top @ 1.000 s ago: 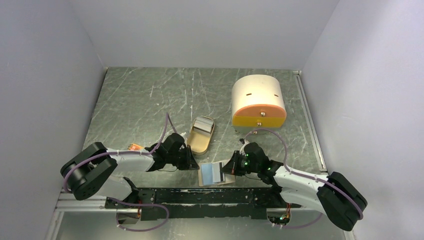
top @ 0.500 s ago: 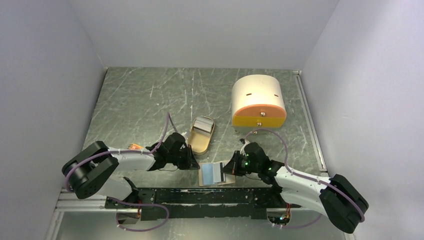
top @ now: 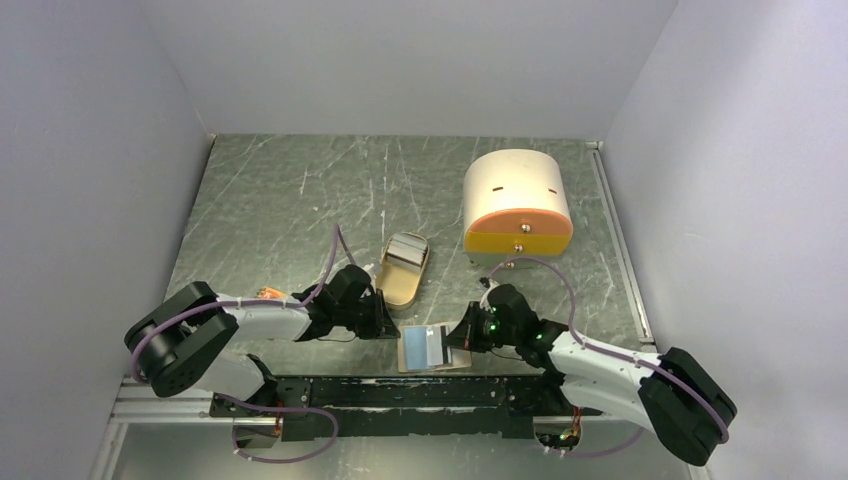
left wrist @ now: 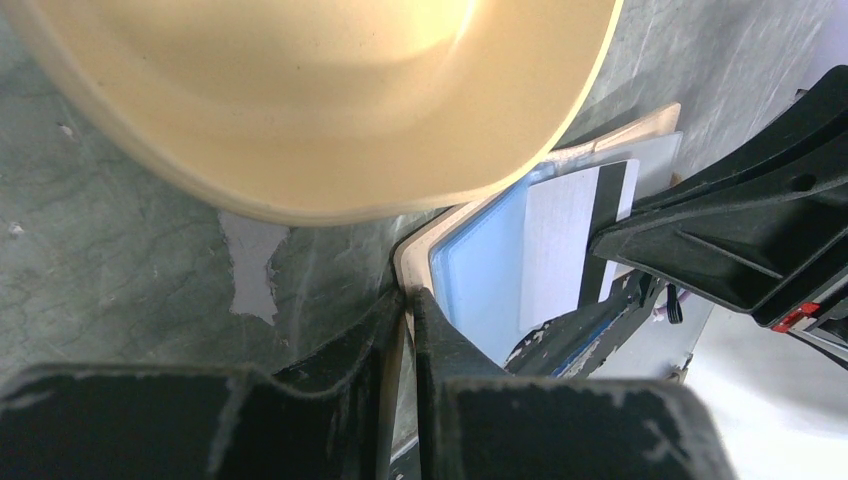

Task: Put the credit cards into the card holder
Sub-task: Insert the credit card into the card holder.

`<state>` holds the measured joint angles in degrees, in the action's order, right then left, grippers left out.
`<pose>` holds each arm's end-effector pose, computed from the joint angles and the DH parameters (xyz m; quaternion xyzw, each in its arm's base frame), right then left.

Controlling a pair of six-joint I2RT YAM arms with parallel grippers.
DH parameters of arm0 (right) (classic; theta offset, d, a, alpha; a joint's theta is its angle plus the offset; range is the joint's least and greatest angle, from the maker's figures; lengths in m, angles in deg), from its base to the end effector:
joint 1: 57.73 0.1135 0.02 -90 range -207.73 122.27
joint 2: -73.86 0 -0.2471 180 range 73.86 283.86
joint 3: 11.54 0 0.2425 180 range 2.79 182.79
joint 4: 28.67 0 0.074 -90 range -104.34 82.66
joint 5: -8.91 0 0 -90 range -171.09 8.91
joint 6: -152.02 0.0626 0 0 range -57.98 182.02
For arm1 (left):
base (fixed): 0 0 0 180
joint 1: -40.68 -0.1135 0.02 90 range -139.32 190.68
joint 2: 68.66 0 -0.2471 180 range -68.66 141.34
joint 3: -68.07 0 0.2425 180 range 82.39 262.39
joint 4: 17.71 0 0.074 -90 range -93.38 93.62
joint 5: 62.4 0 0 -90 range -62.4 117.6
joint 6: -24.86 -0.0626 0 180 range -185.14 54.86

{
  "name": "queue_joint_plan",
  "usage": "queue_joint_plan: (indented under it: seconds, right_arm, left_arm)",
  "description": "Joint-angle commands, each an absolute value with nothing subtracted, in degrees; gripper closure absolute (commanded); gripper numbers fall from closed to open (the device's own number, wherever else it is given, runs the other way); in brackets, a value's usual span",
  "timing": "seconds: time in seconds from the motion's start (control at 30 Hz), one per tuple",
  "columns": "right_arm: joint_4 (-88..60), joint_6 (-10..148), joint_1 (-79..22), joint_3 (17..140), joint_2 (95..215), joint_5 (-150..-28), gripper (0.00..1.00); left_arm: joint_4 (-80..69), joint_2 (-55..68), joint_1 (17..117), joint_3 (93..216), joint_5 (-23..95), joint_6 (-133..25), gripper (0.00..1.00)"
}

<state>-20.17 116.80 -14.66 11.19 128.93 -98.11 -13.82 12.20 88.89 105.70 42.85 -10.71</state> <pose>0.1224 0.1395 0.0988 0.0305 0.9010 0.3985 0.1689 0.1536 -0.1965 0.0929 -0.0016 0.9238 -0.3600 0.1300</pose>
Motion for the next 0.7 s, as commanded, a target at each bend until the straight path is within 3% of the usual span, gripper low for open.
queue_joint_plan:
  seconds: [0.0,0.4,0.67]
  right_arm:
    - [-16.7,114.6,-14.7,10.5,130.8,-98.0,1.0]
    - [-19.9,112.7,-14.7,11.7,135.5,-99.7,0.99]
    - [-21.7,113.0,-14.7,12.8,138.0,-100.7,0.87]
  left_arm:
    - [-8.5,14.3,89.5,104.5,39.5,-12.0,0.83]
    - [-7.9,14.9,89.6,105.6,39.6,-12.4,0.83]
    - [-8.6,14.9,89.7,105.5,39.9,-12.0,0.83]
